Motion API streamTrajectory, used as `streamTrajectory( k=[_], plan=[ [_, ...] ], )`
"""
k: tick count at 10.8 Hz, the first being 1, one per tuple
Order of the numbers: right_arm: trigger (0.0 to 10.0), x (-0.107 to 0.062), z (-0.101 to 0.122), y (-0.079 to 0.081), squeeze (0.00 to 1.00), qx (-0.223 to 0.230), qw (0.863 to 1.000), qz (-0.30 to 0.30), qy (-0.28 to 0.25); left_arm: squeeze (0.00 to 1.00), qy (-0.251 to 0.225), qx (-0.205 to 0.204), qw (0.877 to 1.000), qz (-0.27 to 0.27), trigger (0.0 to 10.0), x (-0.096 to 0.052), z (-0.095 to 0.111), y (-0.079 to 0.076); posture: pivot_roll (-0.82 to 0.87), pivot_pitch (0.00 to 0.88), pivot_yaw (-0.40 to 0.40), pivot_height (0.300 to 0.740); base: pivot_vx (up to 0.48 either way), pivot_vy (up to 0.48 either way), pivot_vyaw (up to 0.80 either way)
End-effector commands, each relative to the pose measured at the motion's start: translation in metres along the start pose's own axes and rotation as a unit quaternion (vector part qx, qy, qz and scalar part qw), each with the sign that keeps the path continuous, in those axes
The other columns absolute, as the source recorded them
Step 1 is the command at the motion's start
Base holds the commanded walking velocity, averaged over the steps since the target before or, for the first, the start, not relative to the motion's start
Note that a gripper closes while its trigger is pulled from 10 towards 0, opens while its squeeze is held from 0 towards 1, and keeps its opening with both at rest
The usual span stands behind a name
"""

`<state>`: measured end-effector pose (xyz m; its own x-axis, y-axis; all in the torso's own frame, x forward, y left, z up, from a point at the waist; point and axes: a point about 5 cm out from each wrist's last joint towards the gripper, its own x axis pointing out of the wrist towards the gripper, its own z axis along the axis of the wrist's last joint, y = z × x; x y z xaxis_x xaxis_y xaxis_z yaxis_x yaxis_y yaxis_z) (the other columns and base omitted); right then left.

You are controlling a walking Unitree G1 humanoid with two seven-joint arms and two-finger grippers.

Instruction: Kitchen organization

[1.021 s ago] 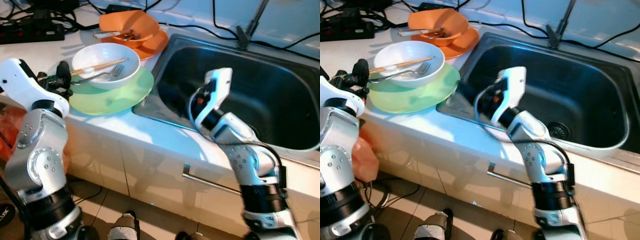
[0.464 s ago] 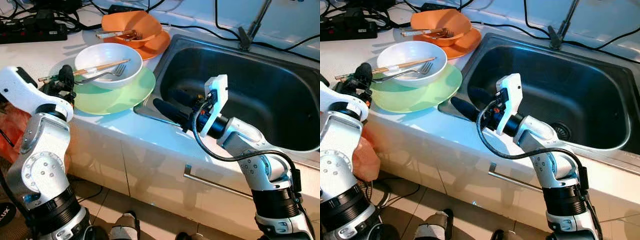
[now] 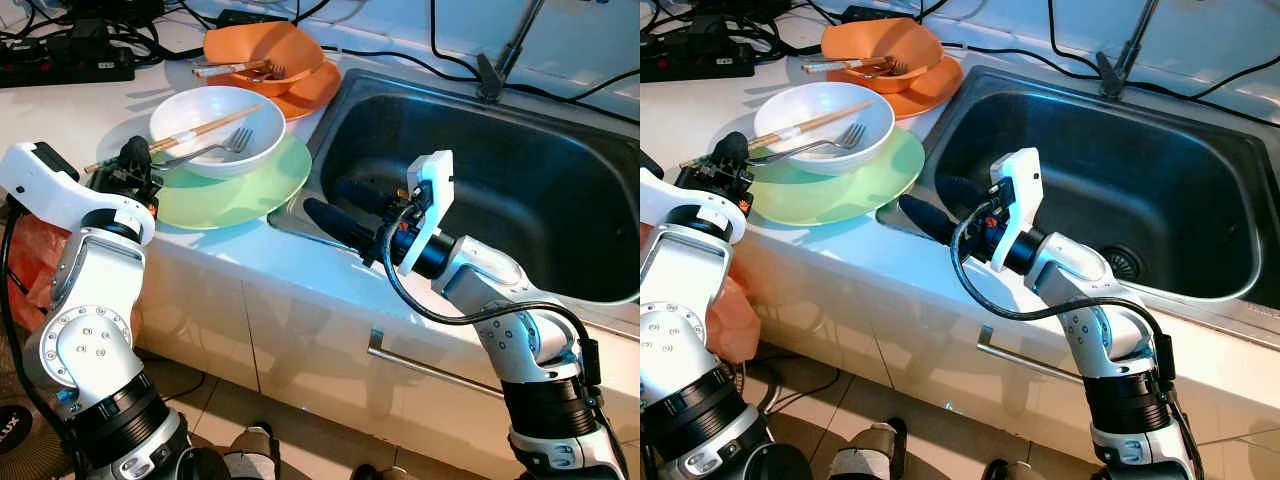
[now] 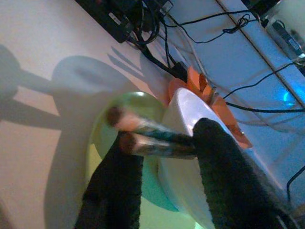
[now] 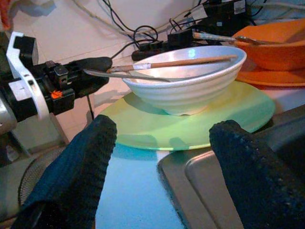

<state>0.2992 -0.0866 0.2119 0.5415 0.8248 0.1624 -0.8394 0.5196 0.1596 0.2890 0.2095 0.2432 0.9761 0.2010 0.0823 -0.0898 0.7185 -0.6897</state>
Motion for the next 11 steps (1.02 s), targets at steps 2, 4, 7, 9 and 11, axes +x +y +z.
streamTrajectory(
  k=[2, 4, 7, 9, 11],
  plan=[
    [10.0, -0.001, -0.002, 0.004, 0.00, -0.005, 1.000, 0.003, 0.002, 0.00, -0.014, -0.009, 1.000, -0.004, 0.0, -0.001, 0.006, -0.007, 0.24, 0.132, -0.038, 0.740, 0.000, 0.000, 0.00],
    [10.0, -0.001, -0.004, 0.004, 0.00, -0.004, 1.000, 0.002, 0.003, 0.00, -0.035, -0.011, 0.999, -0.008, 0.0, 0.000, 0.015, -0.008, 0.24, 0.130, -0.037, 0.740, 0.000, 0.000, 0.00],
    [10.0, 0.000, -0.006, 0.004, 0.00, -0.004, 1.000, 0.001, 0.003, 0.00, -0.067, -0.032, 0.996, -0.039, 0.0, -0.001, 0.027, -0.014, 0.24, 0.125, -0.036, 0.740, 0.000, 0.000, 0.00],
    [10.0, 0.001, -0.006, 0.004, 0.00, -0.005, 1.000, 0.000, 0.002, 0.00, -0.077, -0.060, 0.991, -0.088, 0.0, -0.001, 0.032, -0.025, 0.25, 0.121, -0.035, 0.740, 0.000, 0.000, 0.00],
    [10.0, 0.002, -0.008, 0.004, 0.00, -0.004, 1.000, -0.001, 0.001, 0.00, -0.075, -0.091, 0.984, -0.136, 0.0, 0.000, 0.033, -0.037, 0.25, 0.115, -0.030, 0.740, 0.000, 0.000, 0.00]
  ],
)
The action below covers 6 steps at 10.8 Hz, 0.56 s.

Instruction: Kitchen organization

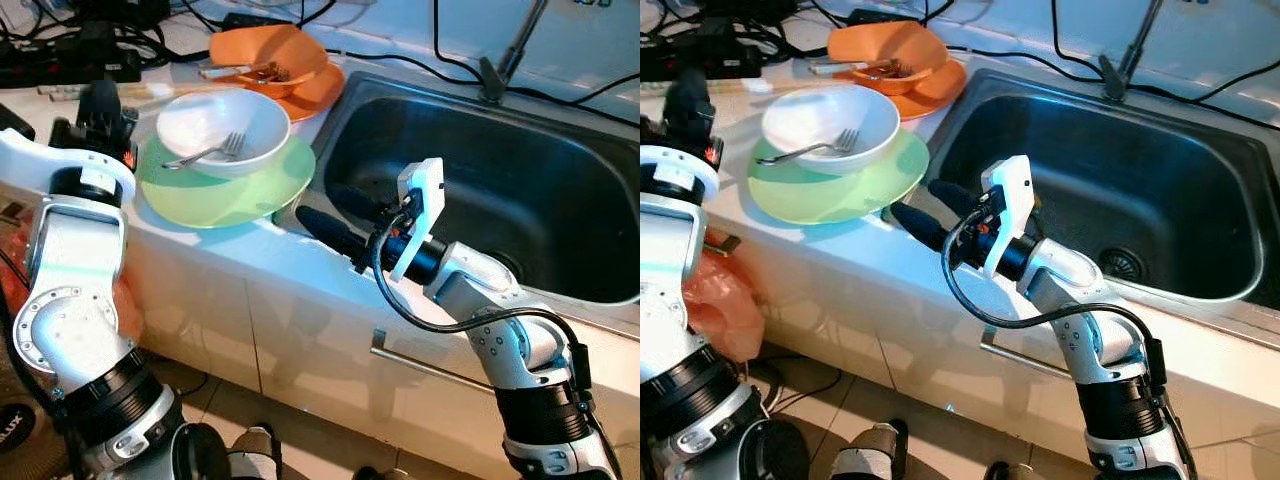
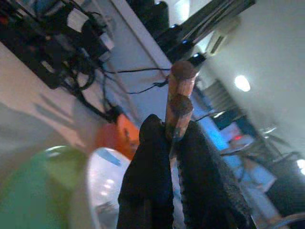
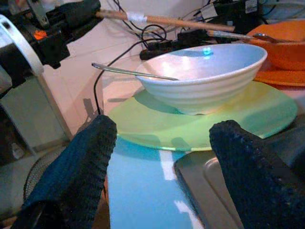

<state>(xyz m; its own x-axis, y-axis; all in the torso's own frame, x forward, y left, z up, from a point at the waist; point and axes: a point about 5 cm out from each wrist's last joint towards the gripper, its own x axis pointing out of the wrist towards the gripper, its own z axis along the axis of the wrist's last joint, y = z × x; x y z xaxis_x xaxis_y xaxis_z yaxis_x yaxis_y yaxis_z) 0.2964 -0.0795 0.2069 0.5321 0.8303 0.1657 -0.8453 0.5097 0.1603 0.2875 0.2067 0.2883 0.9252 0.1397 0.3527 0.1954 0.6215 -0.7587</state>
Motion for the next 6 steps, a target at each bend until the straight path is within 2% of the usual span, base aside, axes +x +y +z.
streamTrajectory(
  k=[1, 2, 3, 5, 6],
  plan=[
    [10.0, -0.002, -0.002, -0.002, 0.00, -0.004, 1.000, -0.009, 0.000, 0.00, 0.004, -0.028, 0.999, -0.046, 0.0, 0.004, -0.004, -0.020, 0.25, 0.112, -0.026, 0.740, 0.000, 0.000, 0.00],
    [10.0, -0.001, -0.001, -0.002, 0.00, 0.000, 1.000, -0.014, -0.006, 0.00, 0.016, -0.066, 0.995, -0.069, 0.0, 0.008, -0.002, -0.023, 0.25, 0.112, -0.026, 0.740, 0.000, 0.000, 0.00],
    [10.0, -0.001, 0.000, -0.002, 0.00, 0.004, 1.000, -0.017, -0.011, 0.00, 0.026, -0.080, 0.993, -0.077, 0.0, 0.009, -0.003, -0.021, 0.24, 0.111, -0.025, 0.740, 0.000, 0.000, 0.00],
    [10.0, 0.005, 0.011, -0.009, 0.00, 0.081, 0.992, -0.065, -0.071, 0.00, 0.092, -0.135, 0.981, -0.106, 0.0, 0.011, -0.032, -0.022, 0.22, 0.111, -0.020, 0.740, 0.000, 0.000, 0.00],
    [10.0, 0.008, 0.015, -0.013, 0.00, 0.123, 0.984, -0.088, -0.099, 0.00, 0.123, -0.156, 0.973, -0.120, 0.0, 0.010, -0.050, -0.027, 0.21, 0.112, -0.016, 0.740, 0.000, 0.000, 0.00]
  ],
)
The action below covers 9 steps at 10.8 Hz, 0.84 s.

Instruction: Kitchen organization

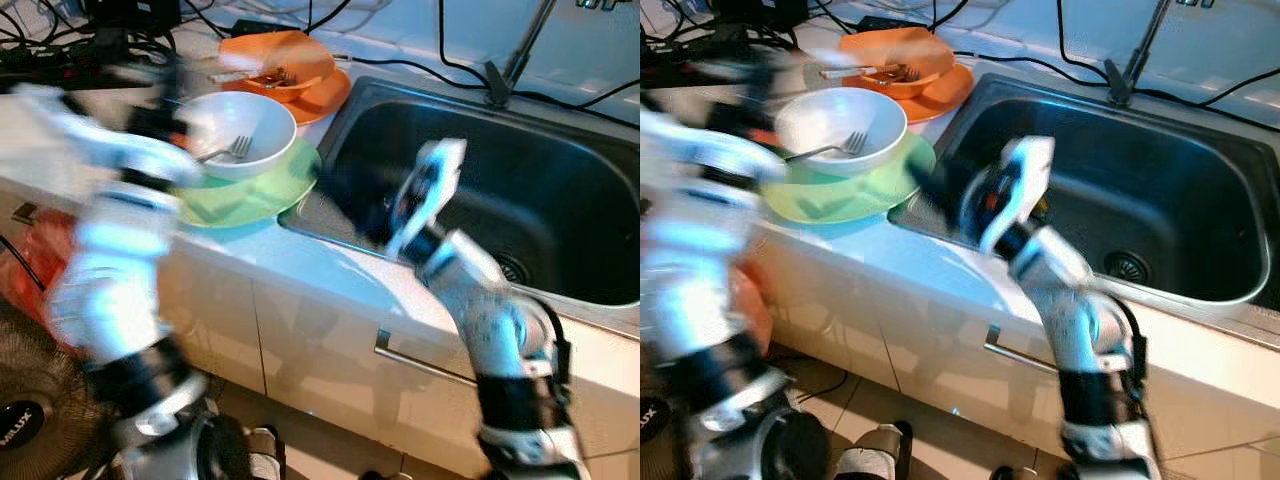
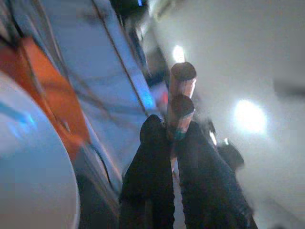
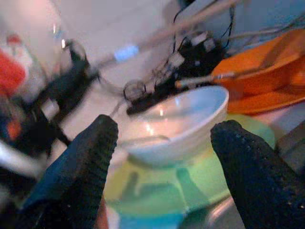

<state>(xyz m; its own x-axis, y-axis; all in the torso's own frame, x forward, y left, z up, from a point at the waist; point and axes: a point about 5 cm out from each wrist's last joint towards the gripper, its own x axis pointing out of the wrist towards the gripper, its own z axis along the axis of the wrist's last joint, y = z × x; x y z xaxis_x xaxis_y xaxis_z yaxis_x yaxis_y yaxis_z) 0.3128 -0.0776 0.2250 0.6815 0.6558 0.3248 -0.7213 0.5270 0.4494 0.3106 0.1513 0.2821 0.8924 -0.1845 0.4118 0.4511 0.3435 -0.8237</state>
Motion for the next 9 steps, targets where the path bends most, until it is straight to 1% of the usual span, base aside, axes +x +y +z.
streamTrajectory(
  k=[1, 2, 3, 4, 5, 6, 7, 9],
  plan=[
    [10.0, -0.001, 0.005, -0.005, 0.00, 0.036, 0.999, -0.019, -0.019, 0.00, 0.034, -0.028, 0.999, -0.019, 0.0, 0.002, -0.020, 0.000, 0.20, 0.114, -0.014, 0.740, 0.000, 0.000, 0.00],
    [10.0, 0.001, 0.008, -0.002, 0.00, 0.056, 0.998, -0.020, -0.033, 0.00, 0.062, -0.046, 0.997, -0.026, 0.0, 0.003, -0.035, 0.003, 0.19, 0.116, -0.014, 0.740, 0.000, 0.000, 0.00],
    [10.0, 0.004, 0.012, -0.001, 0.00, 0.080, 0.995, -0.023, -0.049, 0.00, 0.079, -0.056, 0.995, -0.029, 0.0, 0.004, -0.048, 0.006, 0.17, 0.119, -0.015, 0.740, 0.000, 0.000, 0.00],
    [10.0, 0.005, 0.015, 0.000, 0.00, 0.095, 0.993, -0.027, -0.060, 0.00, 0.082, -0.054, 0.995, -0.029, 0.0, 0.005, -0.053, 0.008, 0.17, 0.123, -0.016, 0.740, 0.000, 0.000, 0.00],
    [10.0, 0.006, 0.019, -0.001, 0.00, 0.108, 0.991, -0.037, -0.073, 0.00, 0.092, -0.068, 0.993, -0.035, 0.0, 0.005, -0.059, 0.007, 0.16, 0.129, -0.019, 0.740, 0.000, 0.000, 0.00],
    [10.0, 0.009, 0.024, -0.002, 0.00, 0.132, 0.986, -0.045, -0.091, 0.00, 0.103, -0.085, 0.990, -0.039, 0.0, 0.005, -0.066, 0.006, 0.15, 0.134, -0.021, 0.740, 0.000, 0.000, 0.00],
    [10.0, 0.010, 0.027, -0.002, 0.00, 0.154, 0.981, -0.050, -0.106, 0.00, 0.111, -0.092, 0.989, -0.043, 0.0, 0.004, -0.071, 0.006, 0.15, 0.134, -0.021, 0.740, 0.000, 0.000, 0.00],
    [10.0, 0.015, 0.033, -0.004, 0.00, 0.193, 0.970, -0.063, -0.134, 0.00, 0.131, -0.098, 0.985, -0.053, 0.0, 0.001, -0.082, 0.005, 0.15, 0.137, -0.021, 0.740, 0.000, 0.000, 0.00]
  ],
)
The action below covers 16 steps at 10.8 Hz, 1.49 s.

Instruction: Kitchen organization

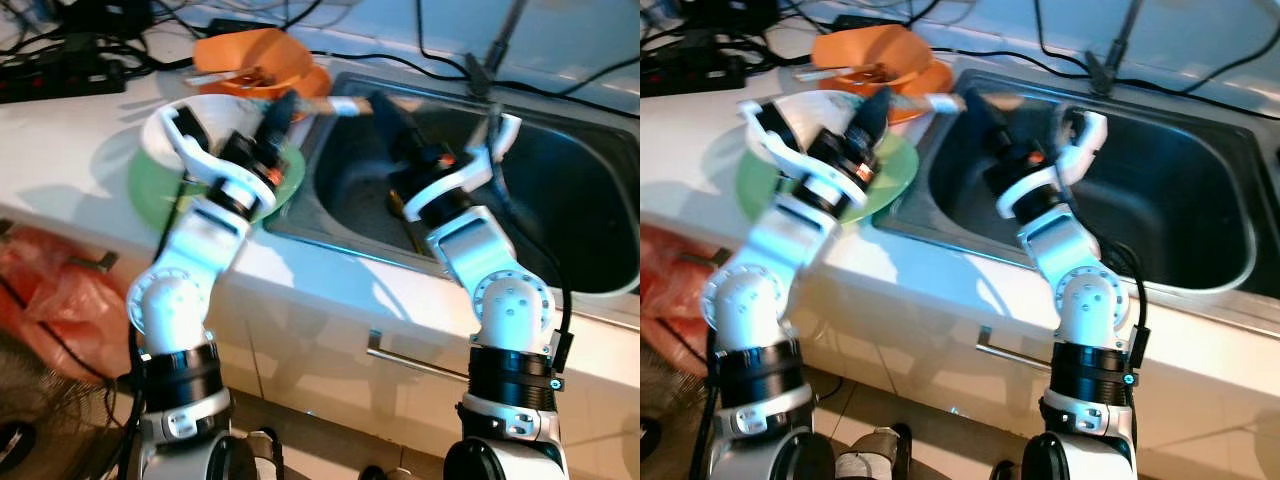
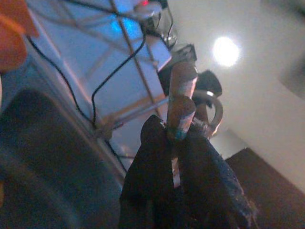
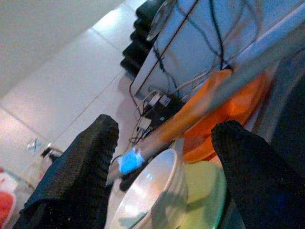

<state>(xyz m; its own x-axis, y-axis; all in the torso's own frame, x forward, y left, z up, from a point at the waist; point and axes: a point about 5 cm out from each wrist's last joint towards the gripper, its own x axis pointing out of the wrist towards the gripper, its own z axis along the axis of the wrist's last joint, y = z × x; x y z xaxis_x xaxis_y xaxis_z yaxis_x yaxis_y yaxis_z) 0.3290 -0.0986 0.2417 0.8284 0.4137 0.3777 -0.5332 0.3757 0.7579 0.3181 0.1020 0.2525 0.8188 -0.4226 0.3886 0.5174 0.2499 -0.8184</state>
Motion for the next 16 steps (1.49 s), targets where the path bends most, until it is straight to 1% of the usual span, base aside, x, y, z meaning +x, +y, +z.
streamTrajectory(
  k=[1, 3, 4, 8, 11, 12, 13, 16],
  plan=[
    [10.0, 0.013, 0.000, 0.014, 0.00, 0.031, 0.999, 0.019, -0.019, 0.00, 0.014, -0.064, 0.998, -0.017, 0.0, 0.004, -0.029, -0.005, 0.15, 0.138, -0.021, 0.740, 0.000, 0.000, 0.00],
    [10.0, 0.018, -0.001, 0.013, 0.00, 0.040, 0.999, 0.011, -0.024, 0.00, 0.018, -0.070, 0.997, -0.029, 0.0, 0.004, -0.032, -0.010, 0.15, 0.137, -0.023, 0.740, 0.000, 0.000, 0.00],
    [0.0, 0.023, 0.000, 0.011, 0.00, 0.055, 0.998, 0.005, -0.034, 0.00, 0.023, -0.075, 0.997, -0.027, 0.0, 0.003, -0.033, -0.008, 0.16, 0.138, -0.028, 0.740, 0.000, 0.000, 0.00],
    [0.0, 0.028, 0.000, 0.008, 0.00, 0.063, 0.997, -0.009, -0.038, 0.00, 0.013, -0.074, 0.997, -0.010, 0.0, 0.003, -0.030, -0.001, 0.16, 0.138, -0.029, 0.740, 0.000, 0.000, 0.00],
    [0.0, 0.029, 0.000, 0.006, 0.00, 0.065, 0.997, -0.015, -0.040, 0.00, 0.010, -0.059, 0.998, 0.003, 0.0, 0.004, -0.029, 0.002, 0.16, 0.136, -0.028, 0.740, 0.000, 0.000, 0.00],
    [0.0, 0.029, 0.000, 0.005, 0.00, 0.064, 0.997, -0.017, -0.040, 0.00, 0.010, -0.049, 0.999, 0.010, 8.2, 0.005, -0.028, 0.003, 0.16, 0.134, -0.027, 0.740, 0.000, 0.000, 0.00],
    [0.0, 0.028, 0.000, 0.005, 0.00, 0.063, 0.997, -0.019, -0.040, 0.00, 0.008, -0.045, 0.999, 0.012, 10.0, 0.005, -0.027, 0.002, 0.16, 0.133, -0.030, 0.740, 0.000, 0.000, 0.00],
    [0.0, 0.030, 0.000, 0.004, 0.00, 0.062, 0.997, -0.021, -0.038, 0.00, 0.000, -0.032, 0.999, 0.007, 10.0, 0.006, -0.023, -0.004, 0.16, 0.132, -0.032, 0.740, 0.000, 0.000, 0.00]
  ],
)
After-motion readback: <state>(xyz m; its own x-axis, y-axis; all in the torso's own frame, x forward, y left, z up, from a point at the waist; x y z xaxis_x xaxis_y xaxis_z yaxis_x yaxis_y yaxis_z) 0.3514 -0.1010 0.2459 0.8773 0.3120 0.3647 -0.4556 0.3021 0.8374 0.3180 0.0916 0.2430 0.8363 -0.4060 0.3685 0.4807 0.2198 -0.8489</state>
